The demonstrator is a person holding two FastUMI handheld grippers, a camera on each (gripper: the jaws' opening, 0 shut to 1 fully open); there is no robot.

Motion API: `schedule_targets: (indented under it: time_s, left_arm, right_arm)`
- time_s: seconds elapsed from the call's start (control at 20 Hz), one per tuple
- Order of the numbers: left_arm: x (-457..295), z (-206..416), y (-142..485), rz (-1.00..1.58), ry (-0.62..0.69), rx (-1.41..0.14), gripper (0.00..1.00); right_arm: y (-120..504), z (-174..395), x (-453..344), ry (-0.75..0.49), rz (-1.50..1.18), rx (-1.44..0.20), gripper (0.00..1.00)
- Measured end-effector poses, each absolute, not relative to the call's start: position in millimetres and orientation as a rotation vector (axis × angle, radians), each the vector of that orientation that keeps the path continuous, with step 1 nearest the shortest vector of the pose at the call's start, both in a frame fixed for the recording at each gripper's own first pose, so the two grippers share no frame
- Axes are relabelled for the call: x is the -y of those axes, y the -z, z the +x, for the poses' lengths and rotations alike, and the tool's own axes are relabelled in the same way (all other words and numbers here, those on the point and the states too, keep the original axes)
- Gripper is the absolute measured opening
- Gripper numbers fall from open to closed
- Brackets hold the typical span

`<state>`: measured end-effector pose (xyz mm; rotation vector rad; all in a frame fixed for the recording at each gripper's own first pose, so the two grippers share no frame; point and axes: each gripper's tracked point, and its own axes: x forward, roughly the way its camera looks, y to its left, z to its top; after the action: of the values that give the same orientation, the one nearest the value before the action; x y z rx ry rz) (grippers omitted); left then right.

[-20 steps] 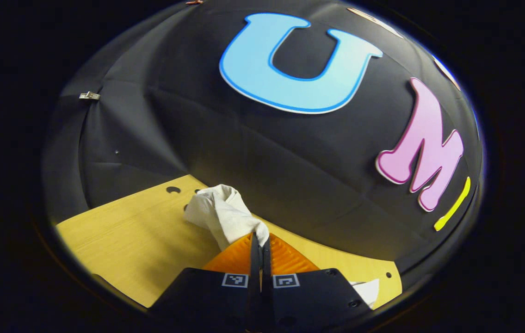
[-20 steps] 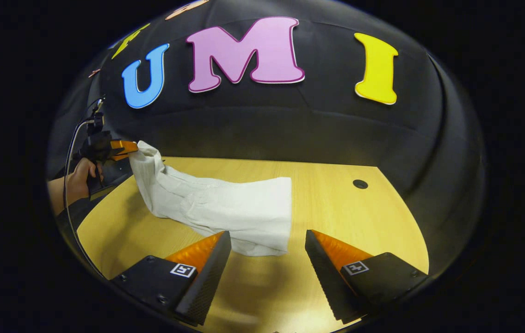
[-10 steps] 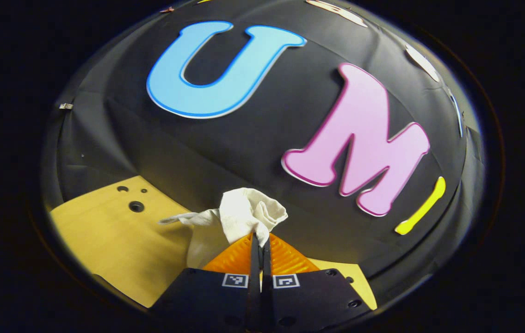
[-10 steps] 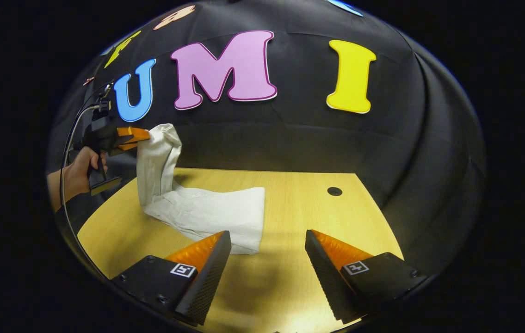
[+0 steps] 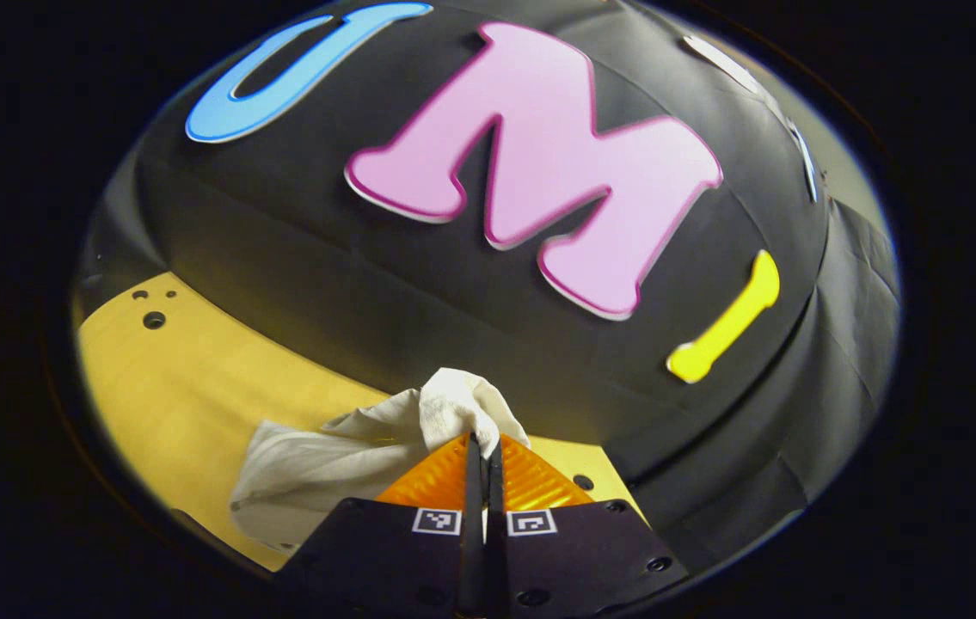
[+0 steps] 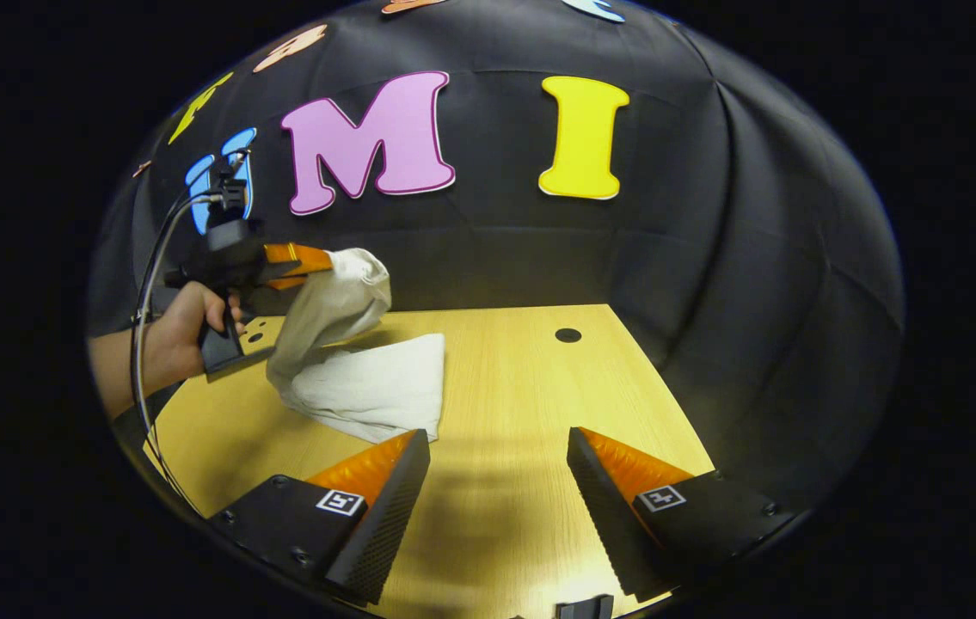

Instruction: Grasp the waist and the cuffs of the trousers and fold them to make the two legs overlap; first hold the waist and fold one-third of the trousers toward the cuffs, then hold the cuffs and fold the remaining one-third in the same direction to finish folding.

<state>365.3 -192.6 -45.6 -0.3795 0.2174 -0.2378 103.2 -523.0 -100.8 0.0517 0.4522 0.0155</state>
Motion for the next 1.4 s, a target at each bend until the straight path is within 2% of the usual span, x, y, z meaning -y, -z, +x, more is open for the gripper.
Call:
schedule_targets:
  time_s: [0.25, 0.35, 0.4, 0.5, 0.55, 0.6, 0.65, 0.75, 0.8, 0.85, 1.1, 1.4]
  left_arm:
    - [235.6, 359.3, 113.0, -0.301, 0.267, -0.341, 0.05]
    - [244.0, 350.5, 129.1, -0.293, 0.278, -0.386, 0.09]
    - [248.6, 347.0, 136.5, -0.284, 0.293, -0.402, 0.17]
    - [253.9, 332.4, 146.0, -0.25, 0.311, -0.414, 0.21]
    - [256.5, 326.2, 145.8, -0.236, 0.33, -0.414, 0.3]
    - [257.4, 318.8, 145.4, -0.217, 0.348, -0.411, 0.48]
    - [255.0, 312.4, 145.0, -0.188, 0.353, -0.405, 0.57]
    - [238.6, 292.3, 140.5, -0.105, 0.331, -0.384, 0.87]
    - [230.8, 282.0, 136.9, -0.064, 0.317, -0.364, 0.86]
    - [221.5, 268.3, 128.4, -0.032, 0.309, -0.343, 0.95]
    - [176.7, 186.9, 75.2, -0.017, 0.285, -0.226, 0.96]
    - [110.6, 78.0, 28.4, -0.002, 0.15, -0.099, 0.96]
  right_arm:
    - [97.3, 84.9, 538.0, 0.039, 0.05, -0.443, 0.99]
    - [97.1, 76.5, 541.3, 0.054, 0.046, -0.445, 0.99]
    - [98.5, 72.0, 541.0, 0.057, 0.047, -0.449, 0.99]
    - [101.8, 65.5, 538.1, 0.055, 0.051, -0.457, 0.99]
    - [104.0, 63.7, 535.0, 0.05, 0.053, -0.461, 0.99]
    - [104.6, 61.9, 531.5, 0.044, 0.056, -0.464, 0.99]
    - [104.6, 61.2, 527.4, 0.035, 0.059, -0.464, 0.99]
    - [100.9, 61.6, 520.8, 0.021, 0.06, -0.455, 0.99]
    - [96.1, 61.9, 517.3, 0.015, 0.061, -0.445, 0.99]
    - [91.4, 62.2, 513.6, 0.009, 0.062, -0.433, 0.99]
    - [64.3, 62.2, 487.9, -0.026, 0.063, -0.375, 0.99]
    - [28.1, 34.4, 446.5, -0.055, 0.066, -0.306, 0.99]
